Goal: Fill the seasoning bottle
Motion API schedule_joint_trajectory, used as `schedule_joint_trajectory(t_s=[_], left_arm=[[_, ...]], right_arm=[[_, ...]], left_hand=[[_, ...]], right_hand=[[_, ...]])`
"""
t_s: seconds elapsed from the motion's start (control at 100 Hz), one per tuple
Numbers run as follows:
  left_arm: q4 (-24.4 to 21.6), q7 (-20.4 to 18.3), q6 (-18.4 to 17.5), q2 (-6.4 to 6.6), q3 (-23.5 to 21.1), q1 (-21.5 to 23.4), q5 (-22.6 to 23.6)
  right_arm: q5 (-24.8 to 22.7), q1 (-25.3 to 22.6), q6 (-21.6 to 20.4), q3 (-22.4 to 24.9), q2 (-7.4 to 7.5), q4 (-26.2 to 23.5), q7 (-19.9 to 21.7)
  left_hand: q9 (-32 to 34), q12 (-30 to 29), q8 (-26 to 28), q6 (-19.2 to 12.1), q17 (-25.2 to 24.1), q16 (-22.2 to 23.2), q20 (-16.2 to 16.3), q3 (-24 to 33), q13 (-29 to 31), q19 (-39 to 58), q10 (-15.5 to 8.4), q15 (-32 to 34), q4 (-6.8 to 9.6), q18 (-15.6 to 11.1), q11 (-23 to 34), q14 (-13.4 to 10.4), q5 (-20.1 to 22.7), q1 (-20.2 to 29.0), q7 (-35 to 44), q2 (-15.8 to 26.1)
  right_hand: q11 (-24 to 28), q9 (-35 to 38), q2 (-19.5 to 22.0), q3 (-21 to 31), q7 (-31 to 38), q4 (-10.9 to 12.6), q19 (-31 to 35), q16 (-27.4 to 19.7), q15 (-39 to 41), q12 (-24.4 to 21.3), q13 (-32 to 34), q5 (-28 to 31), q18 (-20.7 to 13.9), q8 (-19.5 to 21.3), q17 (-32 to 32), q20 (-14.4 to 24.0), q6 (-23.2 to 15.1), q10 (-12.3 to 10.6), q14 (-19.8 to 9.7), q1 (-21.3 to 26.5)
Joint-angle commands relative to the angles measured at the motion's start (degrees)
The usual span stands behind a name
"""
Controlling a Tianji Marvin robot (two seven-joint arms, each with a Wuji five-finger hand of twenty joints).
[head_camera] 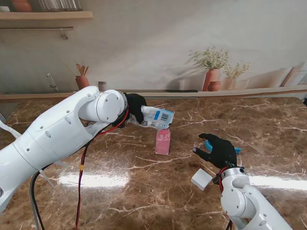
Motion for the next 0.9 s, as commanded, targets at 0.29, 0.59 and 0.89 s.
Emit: schedule_joint_trajectory(t_s=[0.29,0.59,0.89], left_arm=[[-0.78,-1.66,0.81,-0.16,1.66,-2.79,1.13],[-1.13,-2.61,1.3,0.0,2.33,-3.68,0.89],[-1.38,-3.77,0.92,0.32,2.36,-3.91,0.05]], right_arm=[[0.56,-0.37,0.13,-0.05,-0.22,0.96,0.69],[0.81,-0.35,0.08,-0.05,-0.27,1.22,0.55],[0.93,-0.11,0.09,-0.22,-0.27,1.47,0.64]], left_hand=[[6.17,-2.01,-4.92,-0.71,1.89,-1.43,-1.18,16.07,2.61,3.84,-2.15,3.77,1.2,-0.43,1.81,-2.82,7.15,6.69,7.76,6.79],[5.3,-3.33,-8.01,-1.5,1.88,-1.88,-1.53,12.61,2.61,3.63,-1.73,3.28,1.45,-1.2,1.52,-3.12,5.04,4.22,7.61,9.93],[4.9,-2.92,-8.92,-2.87,1.27,-1.97,-1.75,6.67,2.45,3.06,-1.75,2.8,2.47,-1.5,4.16,-3.32,2.97,3.62,9.2,11.56]], right_hand=[[0.31,-0.2,0.75,0.66,0.47,0.89,-1.1,1.23,0.56,1.17,-1.68,-0.03,0.04,1.1,-0.88,1.95,-1.24,0.35,0.56,0.18],[0.33,-0.14,0.85,0.75,0.52,0.87,-1.05,1.48,0.68,1.29,-1.54,0.01,0.24,1.15,-0.87,2.33,-1.24,0.45,0.64,0.16],[0.34,-0.14,0.92,0.95,0.59,0.87,-1.03,1.67,0.72,1.37,-1.56,0.15,0.38,1.19,-0.85,2.64,-1.29,0.32,0.78,0.26]])
